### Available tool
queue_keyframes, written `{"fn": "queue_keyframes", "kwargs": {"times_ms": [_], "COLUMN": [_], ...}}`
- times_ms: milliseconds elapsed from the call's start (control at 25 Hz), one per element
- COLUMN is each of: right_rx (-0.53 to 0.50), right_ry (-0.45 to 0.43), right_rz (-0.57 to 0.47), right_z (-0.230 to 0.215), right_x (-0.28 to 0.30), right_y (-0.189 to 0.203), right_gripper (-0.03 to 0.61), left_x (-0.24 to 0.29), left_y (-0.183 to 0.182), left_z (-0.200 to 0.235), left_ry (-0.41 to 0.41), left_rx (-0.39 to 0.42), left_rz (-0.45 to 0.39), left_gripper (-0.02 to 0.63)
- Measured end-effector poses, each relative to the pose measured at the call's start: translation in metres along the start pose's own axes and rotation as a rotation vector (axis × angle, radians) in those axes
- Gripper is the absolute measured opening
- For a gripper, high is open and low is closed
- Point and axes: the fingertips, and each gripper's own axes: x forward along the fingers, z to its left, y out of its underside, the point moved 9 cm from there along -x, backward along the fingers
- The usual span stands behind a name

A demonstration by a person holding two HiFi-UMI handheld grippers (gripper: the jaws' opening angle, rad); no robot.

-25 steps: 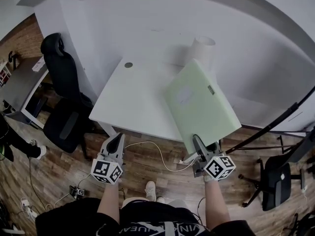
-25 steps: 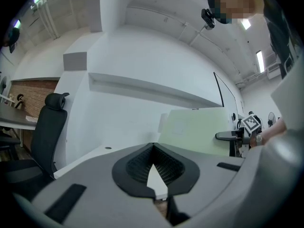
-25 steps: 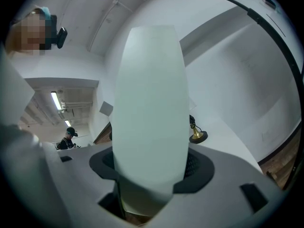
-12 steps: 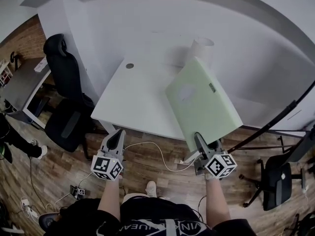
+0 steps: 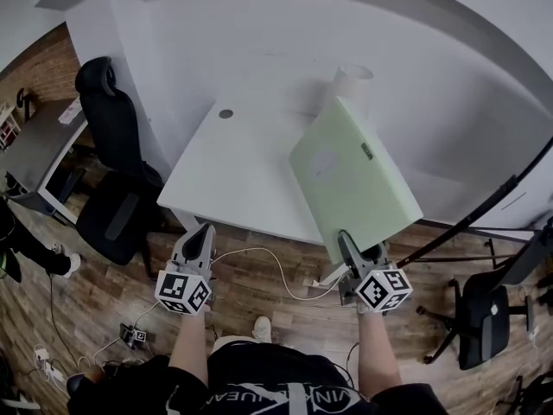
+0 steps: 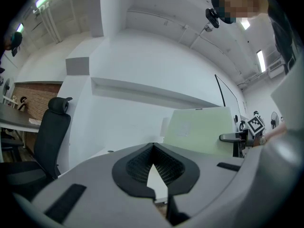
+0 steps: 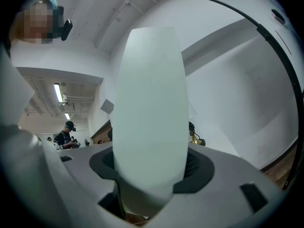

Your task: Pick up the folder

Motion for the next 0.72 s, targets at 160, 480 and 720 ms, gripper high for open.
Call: {"fn": "queue_keyframes", "kwargs": {"times_ms": [160, 480, 720], "right_rx": [-0.004, -0.028, -0.041], "right_ry": [0.012, 0.025, 0.027], "right_rz": [-0.004, -0.008, -0.012], "right_z": [-0.0011, -0.0013, -0.0024], "right_x": [-0.0005, -0.0013, -0.001], "right_y": [-0.0001, 0.0011, 0.0016], "right_gripper": [0.295, 0.295, 0.295], "left_x": [-0.0017, -0.0049, -0.0044], "left_y": [0.0009, 0.0051, 0.0058], "left_z": [-0.0001, 0.0035, 0.0049], "left_ry": [-0.005, -0.013, -0.016], "left_rx": [0.0, -0.003, -0.001], "left_rz": [0.003, 0.016, 0.016], "left_gripper": [0.012, 0.012, 0.012]}}
